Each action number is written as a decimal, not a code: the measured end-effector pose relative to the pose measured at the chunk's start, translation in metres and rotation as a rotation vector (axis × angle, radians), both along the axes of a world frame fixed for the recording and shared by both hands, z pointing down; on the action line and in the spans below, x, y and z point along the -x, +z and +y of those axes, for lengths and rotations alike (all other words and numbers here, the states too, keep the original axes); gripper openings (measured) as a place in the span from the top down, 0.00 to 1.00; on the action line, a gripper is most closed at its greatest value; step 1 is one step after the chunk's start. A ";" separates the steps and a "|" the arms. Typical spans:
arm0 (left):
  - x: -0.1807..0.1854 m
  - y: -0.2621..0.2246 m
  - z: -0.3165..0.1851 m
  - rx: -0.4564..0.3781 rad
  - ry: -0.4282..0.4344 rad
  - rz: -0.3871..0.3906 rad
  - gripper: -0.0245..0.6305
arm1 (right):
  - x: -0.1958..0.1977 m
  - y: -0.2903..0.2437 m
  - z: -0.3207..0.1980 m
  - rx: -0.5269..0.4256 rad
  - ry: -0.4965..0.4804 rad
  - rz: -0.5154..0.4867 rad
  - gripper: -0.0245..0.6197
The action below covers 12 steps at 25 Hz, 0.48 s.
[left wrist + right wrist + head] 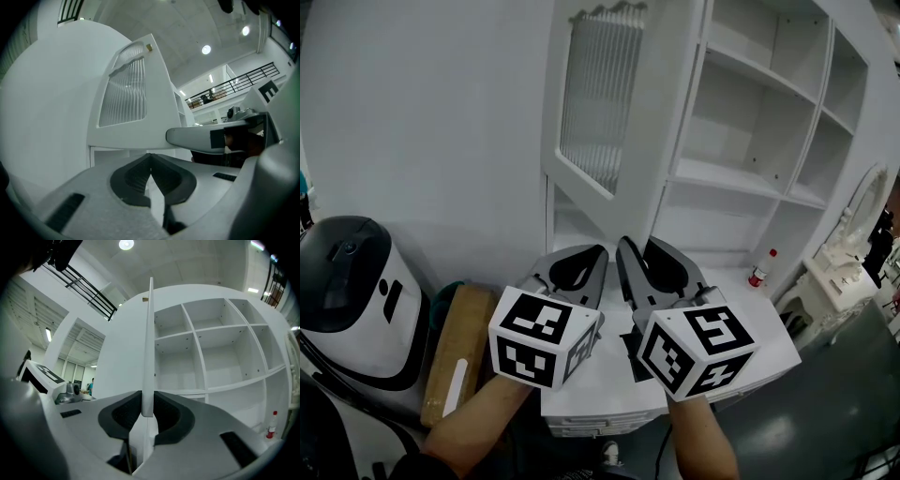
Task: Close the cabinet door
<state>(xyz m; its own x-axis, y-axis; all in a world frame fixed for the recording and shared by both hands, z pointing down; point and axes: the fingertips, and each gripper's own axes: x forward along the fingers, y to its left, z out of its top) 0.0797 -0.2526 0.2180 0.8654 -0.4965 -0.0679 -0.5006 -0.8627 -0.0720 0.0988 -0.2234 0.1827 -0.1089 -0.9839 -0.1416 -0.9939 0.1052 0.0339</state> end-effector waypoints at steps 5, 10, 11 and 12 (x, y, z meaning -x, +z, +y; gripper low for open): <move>-0.022 -0.001 -0.005 -0.001 -0.003 0.000 0.95 | -0.021 0.000 -0.005 0.002 -0.035 -0.007 0.84; -0.041 -0.002 -0.010 -0.006 -0.014 -0.004 0.95 | -0.042 -0.001 -0.009 0.002 -0.069 -0.021 0.84; -0.045 -0.002 -0.011 -0.008 -0.016 -0.006 0.95 | -0.046 0.000 -0.011 0.003 -0.074 -0.023 0.84; -0.048 -0.002 -0.013 -0.010 -0.018 -0.006 0.95 | -0.051 0.000 -0.013 0.004 -0.078 -0.026 0.83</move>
